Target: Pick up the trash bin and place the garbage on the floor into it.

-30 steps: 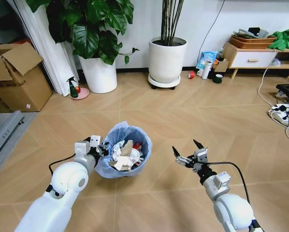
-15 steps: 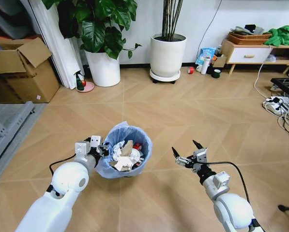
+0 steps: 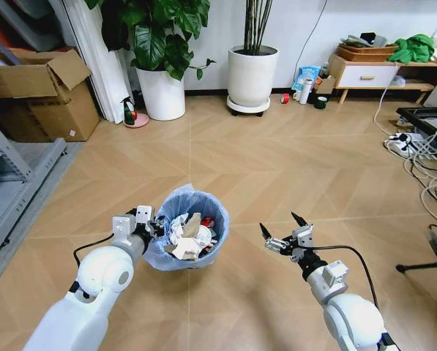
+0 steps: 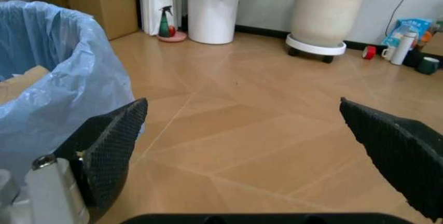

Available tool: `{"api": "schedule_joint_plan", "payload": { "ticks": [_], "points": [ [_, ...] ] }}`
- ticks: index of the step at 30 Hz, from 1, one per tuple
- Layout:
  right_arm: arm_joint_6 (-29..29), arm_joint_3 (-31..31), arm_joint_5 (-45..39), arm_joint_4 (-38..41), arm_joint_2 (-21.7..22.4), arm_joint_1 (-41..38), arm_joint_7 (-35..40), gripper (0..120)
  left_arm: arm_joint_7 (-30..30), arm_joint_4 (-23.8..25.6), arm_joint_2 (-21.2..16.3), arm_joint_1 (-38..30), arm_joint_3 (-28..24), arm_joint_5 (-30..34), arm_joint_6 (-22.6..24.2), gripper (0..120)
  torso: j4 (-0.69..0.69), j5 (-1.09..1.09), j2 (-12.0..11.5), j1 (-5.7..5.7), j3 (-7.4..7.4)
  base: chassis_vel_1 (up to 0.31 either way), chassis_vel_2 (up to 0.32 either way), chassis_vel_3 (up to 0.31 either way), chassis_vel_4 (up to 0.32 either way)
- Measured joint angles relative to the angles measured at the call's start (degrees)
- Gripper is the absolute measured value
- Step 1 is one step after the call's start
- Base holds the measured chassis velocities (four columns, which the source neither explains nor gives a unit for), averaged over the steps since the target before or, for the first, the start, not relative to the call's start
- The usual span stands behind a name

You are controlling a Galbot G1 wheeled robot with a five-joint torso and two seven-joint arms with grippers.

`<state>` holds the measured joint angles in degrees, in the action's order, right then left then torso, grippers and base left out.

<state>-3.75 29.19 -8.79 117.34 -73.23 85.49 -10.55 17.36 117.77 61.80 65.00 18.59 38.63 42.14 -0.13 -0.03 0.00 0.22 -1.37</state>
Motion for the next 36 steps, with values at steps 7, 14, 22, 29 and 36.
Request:
{"api": "schedule_joint_plan", "payload": {
  "ticks": [7,14,22,29,36],
  "points": [
    [0.9,0.1,-0.6,-0.3,-0.3,0.1,-0.1,100,0.0,0.0,0.0,-0.1,-0.1,0.0,0.0,0,0.0,-0.01,0.0,-0.02,0.02,0.19,-0.158,-0.186,0.149],
    [0.0,0.5,-0.7,-0.1,-0.3,0.0,-0.1,100,-0.2,0.0,0.0,-0.4,0.0,0.0,0.0,0,0.0,-0.01,0.0,0.01,-0.01,-0.002,0.007,0.009,0.0],
    [-0.1,0.6,-0.4,0.0,-0.8,0.2,-0.3,100,-0.6,-0.4,0.0,-0.7,0.1,0.1,0.0,0,0.0,-0.01,0.0,0.01,-0.01,-0.026,0.017,0.031,-0.02],
    [-0.1,0.7,-0.2,-0.1,-1.2,0.2,-0.4,100,-0.9,-0.7,0.1,-0.7,0.1,0.0,0.0,0,0.0,-0.01,0.0,0.0,0.0,-0.014,-0.053,0.025,0.06],
    [-0.1,0.6,0.0,-0.2,-1.3,0.2,-0.4,100,-1.1,-0.7,0.1,-0.7,0.2,0.0,0.0,0,0.0,-0.01,0.0,0.0,0.0,-0.041,-0.045,0.038,0.043]
  ]
}}
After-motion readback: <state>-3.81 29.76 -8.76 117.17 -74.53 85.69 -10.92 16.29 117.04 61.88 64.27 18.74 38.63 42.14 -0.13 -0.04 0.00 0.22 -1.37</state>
